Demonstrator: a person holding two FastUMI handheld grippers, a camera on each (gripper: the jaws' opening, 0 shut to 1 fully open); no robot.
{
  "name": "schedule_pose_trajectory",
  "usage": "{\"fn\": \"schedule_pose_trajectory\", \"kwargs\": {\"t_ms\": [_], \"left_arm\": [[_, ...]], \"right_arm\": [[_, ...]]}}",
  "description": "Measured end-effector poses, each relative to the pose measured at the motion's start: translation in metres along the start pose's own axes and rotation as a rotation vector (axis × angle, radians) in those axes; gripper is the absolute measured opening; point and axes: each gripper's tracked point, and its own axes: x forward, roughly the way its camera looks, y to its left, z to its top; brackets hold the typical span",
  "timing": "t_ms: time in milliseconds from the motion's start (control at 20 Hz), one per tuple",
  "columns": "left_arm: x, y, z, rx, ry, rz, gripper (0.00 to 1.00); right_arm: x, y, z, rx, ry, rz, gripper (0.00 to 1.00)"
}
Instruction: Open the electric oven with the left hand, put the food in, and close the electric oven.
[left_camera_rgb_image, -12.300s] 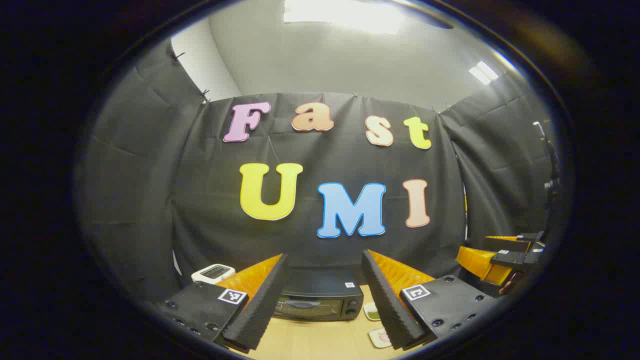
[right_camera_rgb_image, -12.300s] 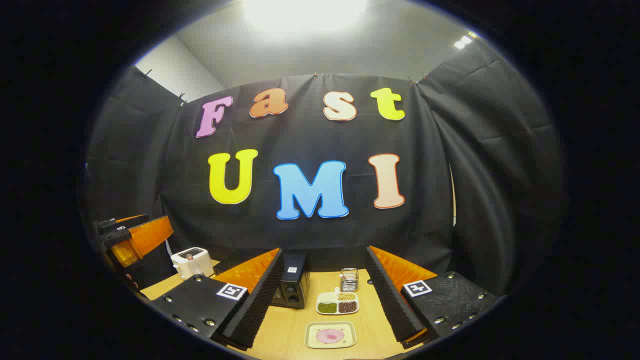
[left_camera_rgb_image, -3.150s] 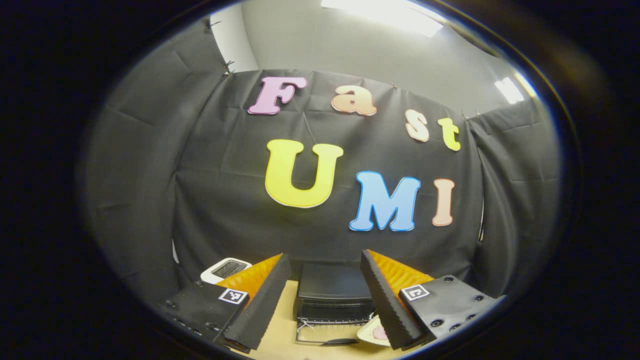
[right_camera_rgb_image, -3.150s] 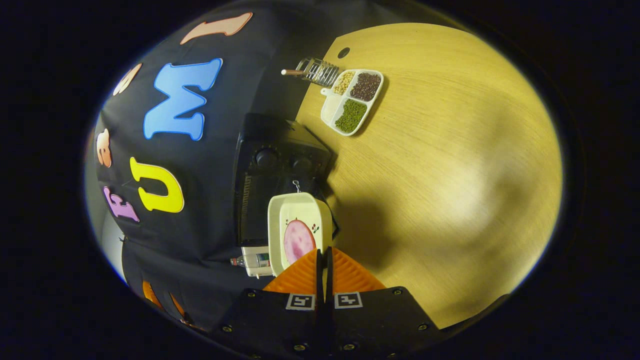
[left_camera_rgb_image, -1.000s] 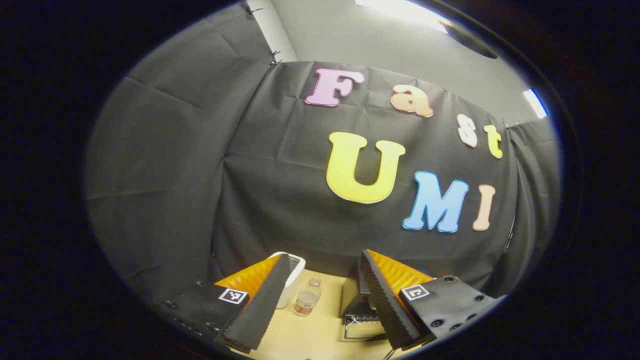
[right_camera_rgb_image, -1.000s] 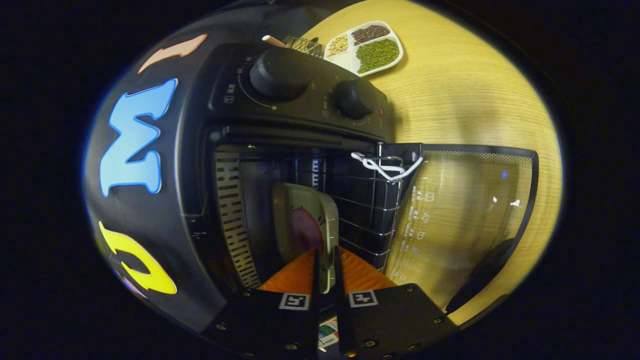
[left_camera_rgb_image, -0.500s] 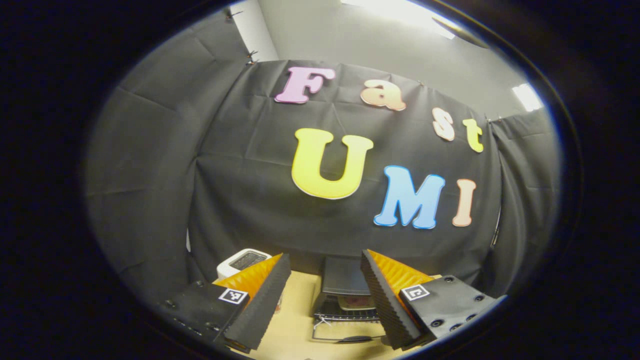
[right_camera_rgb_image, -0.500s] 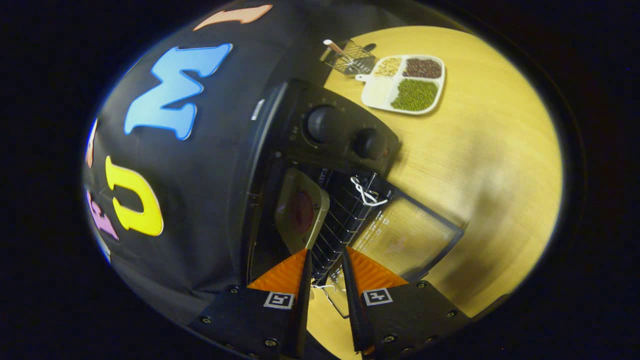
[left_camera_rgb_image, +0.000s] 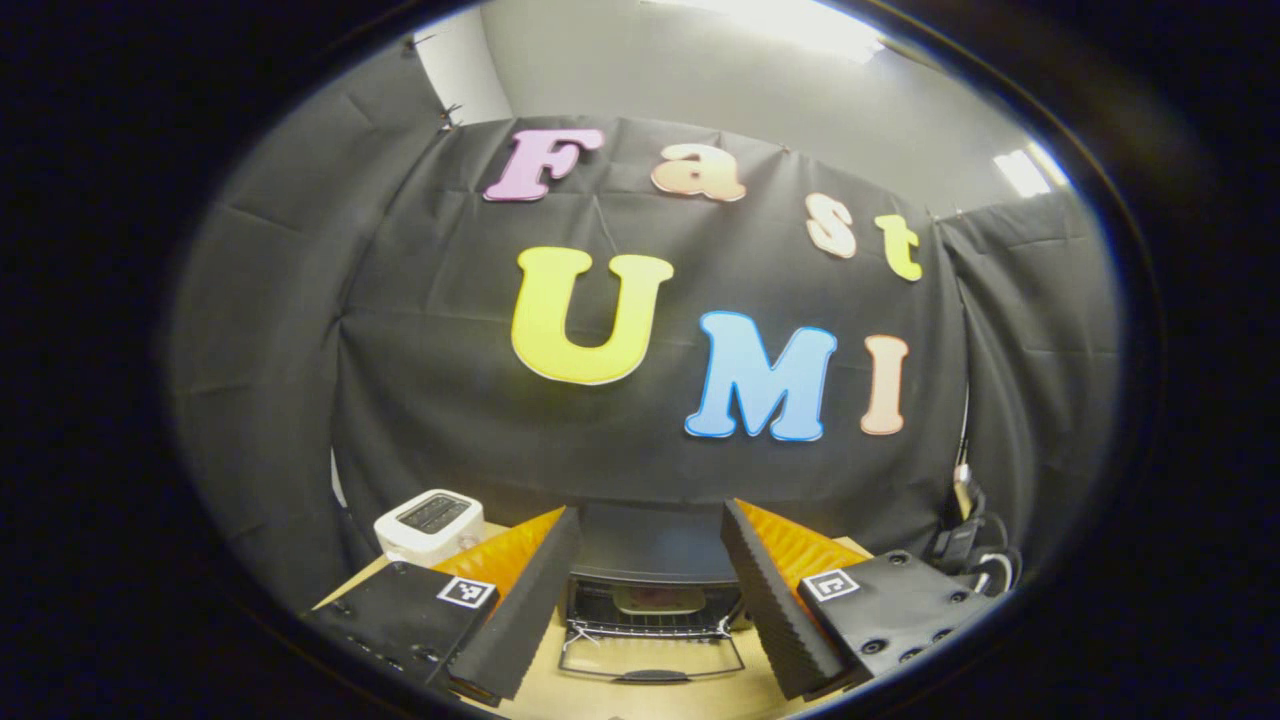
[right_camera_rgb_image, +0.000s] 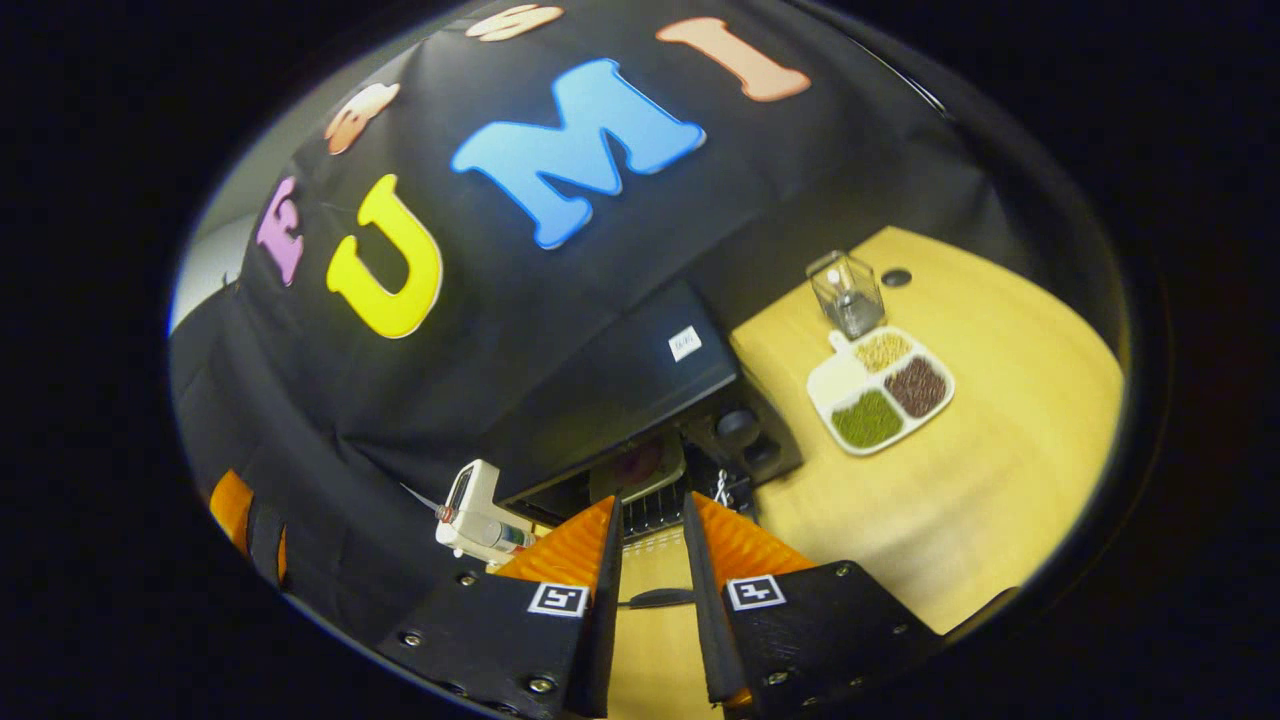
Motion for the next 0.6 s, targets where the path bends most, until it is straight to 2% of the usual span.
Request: {"fn": "schedule_pose_trajectory", "kwargs": {"t_ms": [100,200,250,300,350,500,550,600], "left_arm": [[0.0,-0.014,0.0,0.014,0.0,-0.015,1.0],[0.0,-0.026,-0.003,0.019,0.003,-0.027,0.96],[0.001,-0.031,-0.004,0.02,0.006,-0.032,1.0],[0.002,-0.035,-0.006,0.023,0.011,-0.035,0.96],[0.002,-0.038,-0.007,0.026,0.02,-0.039,1.0],[0.006,-0.049,-0.014,0.044,0.036,-0.047,1.0],[0.007,-0.053,-0.018,0.051,0.047,-0.051,0.98],[0.009,-0.055,-0.024,0.057,0.064,-0.054,0.96]], "right_arm": [[-0.024,-0.003,0.031,-0.118,-0.083,0.001,0.36],[-0.052,-0.004,0.06,-0.22,-0.171,-0.006,0.36],[-0.063,-0.004,0.073,-0.264,-0.22,-0.014,0.36],[-0.076,-0.004,0.086,-0.304,-0.268,-0.017,0.36],[-0.089,-0.001,0.1,-0.34,-0.315,-0.018,0.36],[-0.127,0.005,0.133,-0.407,-0.441,-0.033,0.36],[-0.138,0.008,0.141,-0.424,-0.476,-0.03,0.38],[-0.148,0.01,0.148,-0.441,-0.5,-0.037,0.44]]}}
